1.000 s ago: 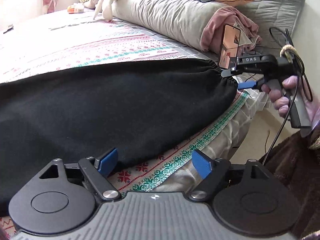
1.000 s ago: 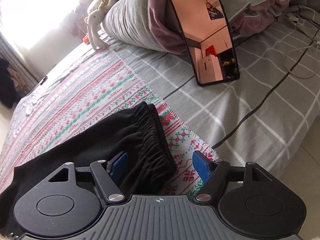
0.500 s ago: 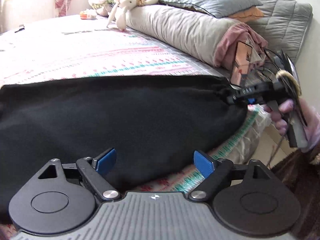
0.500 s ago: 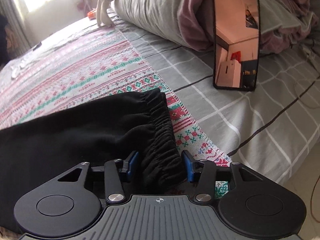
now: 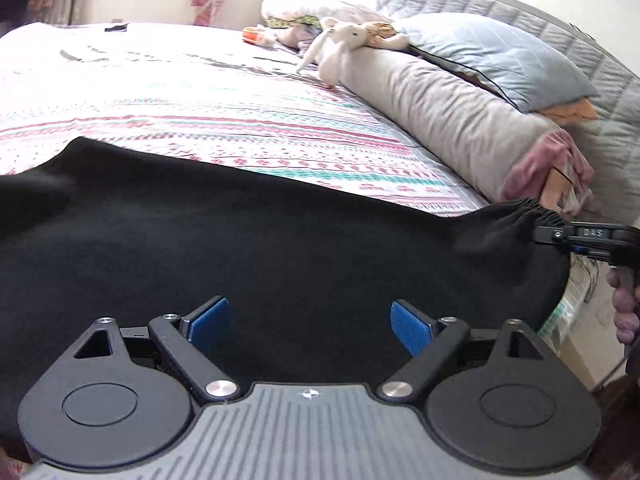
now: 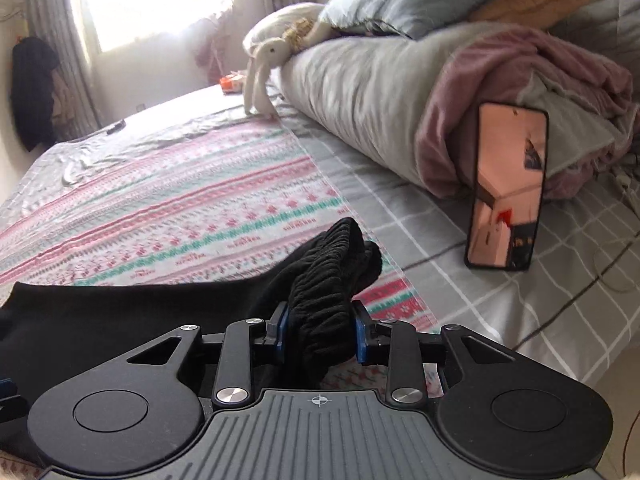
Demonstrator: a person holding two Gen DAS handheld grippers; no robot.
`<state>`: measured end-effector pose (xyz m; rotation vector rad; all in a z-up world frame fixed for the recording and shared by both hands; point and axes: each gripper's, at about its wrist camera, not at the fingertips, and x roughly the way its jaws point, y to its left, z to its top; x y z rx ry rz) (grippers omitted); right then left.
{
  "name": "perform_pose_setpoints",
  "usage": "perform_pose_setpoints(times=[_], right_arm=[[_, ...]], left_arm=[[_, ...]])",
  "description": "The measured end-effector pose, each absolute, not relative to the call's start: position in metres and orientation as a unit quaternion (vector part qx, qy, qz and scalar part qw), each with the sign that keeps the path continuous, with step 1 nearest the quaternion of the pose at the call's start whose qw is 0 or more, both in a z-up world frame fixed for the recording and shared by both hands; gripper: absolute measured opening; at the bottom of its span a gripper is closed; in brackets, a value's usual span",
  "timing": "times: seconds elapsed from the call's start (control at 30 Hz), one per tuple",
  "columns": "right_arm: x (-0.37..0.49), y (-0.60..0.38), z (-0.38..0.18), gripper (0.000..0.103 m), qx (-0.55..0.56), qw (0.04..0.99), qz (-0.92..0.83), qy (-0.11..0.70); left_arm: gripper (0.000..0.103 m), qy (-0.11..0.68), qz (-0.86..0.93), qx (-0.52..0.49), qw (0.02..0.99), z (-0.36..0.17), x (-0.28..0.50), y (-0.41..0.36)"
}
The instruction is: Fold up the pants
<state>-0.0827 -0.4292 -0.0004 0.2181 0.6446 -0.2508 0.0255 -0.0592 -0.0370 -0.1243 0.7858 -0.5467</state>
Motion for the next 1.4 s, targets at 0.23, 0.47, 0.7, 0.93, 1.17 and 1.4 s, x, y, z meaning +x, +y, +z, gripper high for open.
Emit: perform_pose_setpoints(times=[0.23,0.47,0.7,0.93,1.17,1.4], right_arm=[[-0.061,-0.351,0.018,0.028,0.019,0.957,-0.03,0.289],[-0.045,-0.271,-0.004,0.027,-0.071,0.943,0.056,0.32],[-0.051,-0.226,-0.038,0.029,-0.125,0.91,0.146,0.368],[-0.074,-0.234,-0.026,0.057,-0.136,0.924,0.152,0.324],[-0.054,-0.266,-0.026,0.041,-0.079,0.933,0.105,0.334],[-0.044,-0.293,-0.025,0.033,0.021,0.923,0.128,0.363]], left_arm=[[0.1,0.391,-0.246,-0.121,0.879,-0.04,0.033,-0.046],[0.1,0.4,-0.235,-0.189,0.866,-0.042,0.041,-0.032],[0.1,0.414,-0.235,-0.241,0.846,-0.045,0.047,-0.025],[0.097,0.42,-0.255,-0.279,0.825,-0.044,0.05,-0.025],[0.083,0.432,-0.299,-0.286,0.801,-0.044,0.052,-0.038],[0.076,0.453,-0.32,-0.29,0.78,-0.054,0.058,-0.053]])
